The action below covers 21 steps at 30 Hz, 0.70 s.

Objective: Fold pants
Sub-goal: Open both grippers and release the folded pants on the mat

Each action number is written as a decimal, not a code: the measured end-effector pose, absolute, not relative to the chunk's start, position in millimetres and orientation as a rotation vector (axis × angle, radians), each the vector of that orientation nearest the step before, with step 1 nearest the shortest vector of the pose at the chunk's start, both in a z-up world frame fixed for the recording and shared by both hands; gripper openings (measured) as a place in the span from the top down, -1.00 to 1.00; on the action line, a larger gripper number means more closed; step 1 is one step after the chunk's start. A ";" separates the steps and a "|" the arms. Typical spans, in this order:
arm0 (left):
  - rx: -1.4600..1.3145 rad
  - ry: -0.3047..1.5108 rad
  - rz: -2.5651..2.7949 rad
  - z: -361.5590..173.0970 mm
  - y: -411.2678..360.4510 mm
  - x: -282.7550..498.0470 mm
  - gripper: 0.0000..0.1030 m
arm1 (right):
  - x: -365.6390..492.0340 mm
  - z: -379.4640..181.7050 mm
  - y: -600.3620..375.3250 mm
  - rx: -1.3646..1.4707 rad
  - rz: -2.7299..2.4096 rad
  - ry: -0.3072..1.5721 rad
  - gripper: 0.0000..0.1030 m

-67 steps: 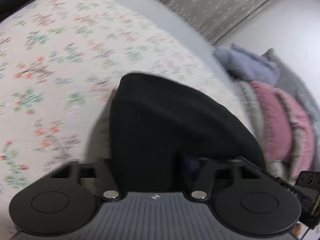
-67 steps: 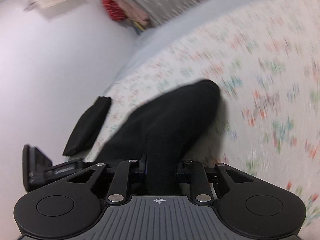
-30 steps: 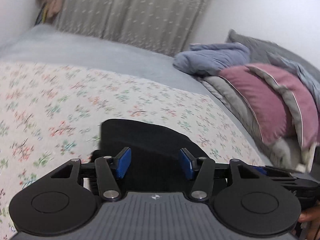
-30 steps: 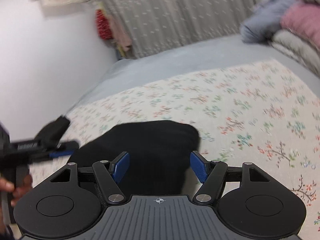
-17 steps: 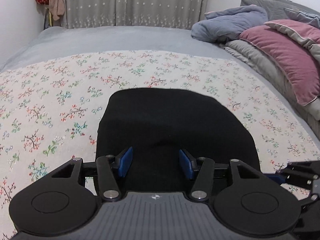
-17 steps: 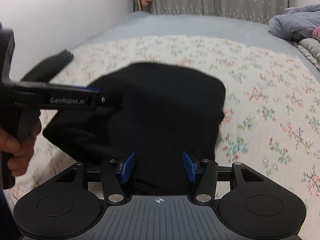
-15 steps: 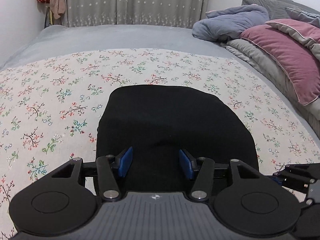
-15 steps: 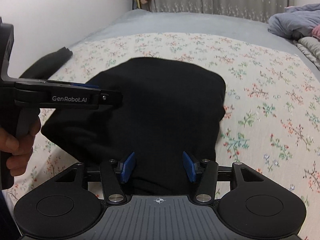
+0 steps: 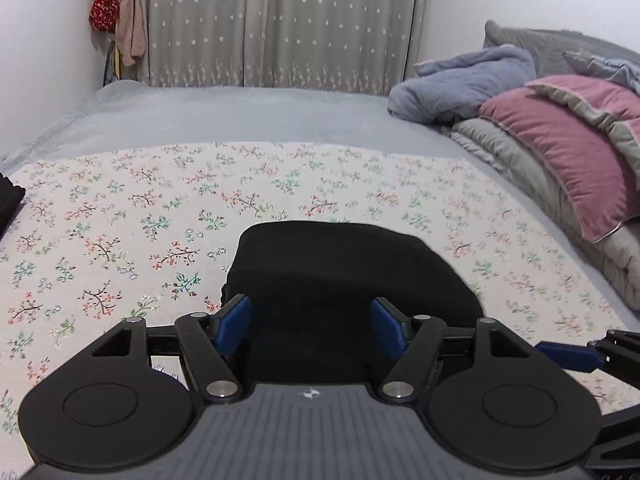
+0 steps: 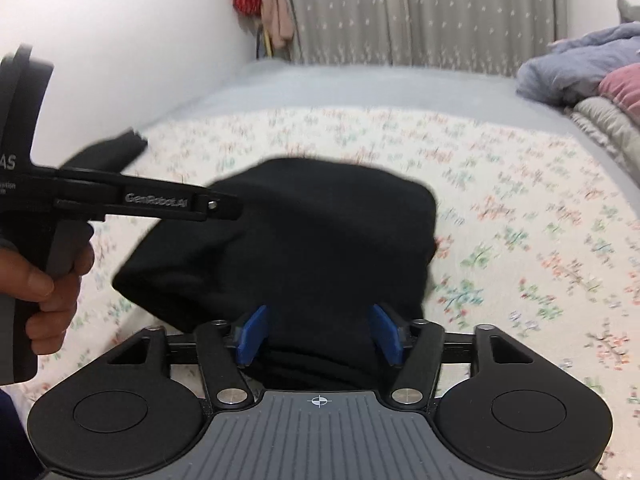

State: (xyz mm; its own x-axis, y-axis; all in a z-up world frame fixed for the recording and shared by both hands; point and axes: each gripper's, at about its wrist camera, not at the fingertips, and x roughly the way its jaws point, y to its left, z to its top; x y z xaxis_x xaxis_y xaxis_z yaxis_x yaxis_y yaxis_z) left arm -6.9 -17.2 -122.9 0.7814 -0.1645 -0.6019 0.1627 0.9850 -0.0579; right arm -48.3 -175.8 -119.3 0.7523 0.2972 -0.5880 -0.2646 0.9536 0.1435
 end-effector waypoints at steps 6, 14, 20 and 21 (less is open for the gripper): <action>0.044 0.613 -0.166 -111.2 -20.5 -42.0 -0.62 | -74.5 -94.1 -178.9 0.051 0.329 0.574 -0.39; 0.007 0.650 -0.118 -118.0 -5.1 -59.8 -0.62 | -99.0 -89.8 -185.4 0.020 0.319 0.557 -0.46; 0.000 0.663 -0.122 -116.2 -12.5 -75.3 -0.67 | -108.9 -89.6 -193.2 0.042 0.275 0.547 -0.56; 0.008 0.661 -0.128 -115.4 -14.4 -77.4 -0.69 | -110.0 -88.5 -195.0 0.054 0.267 0.544 -0.56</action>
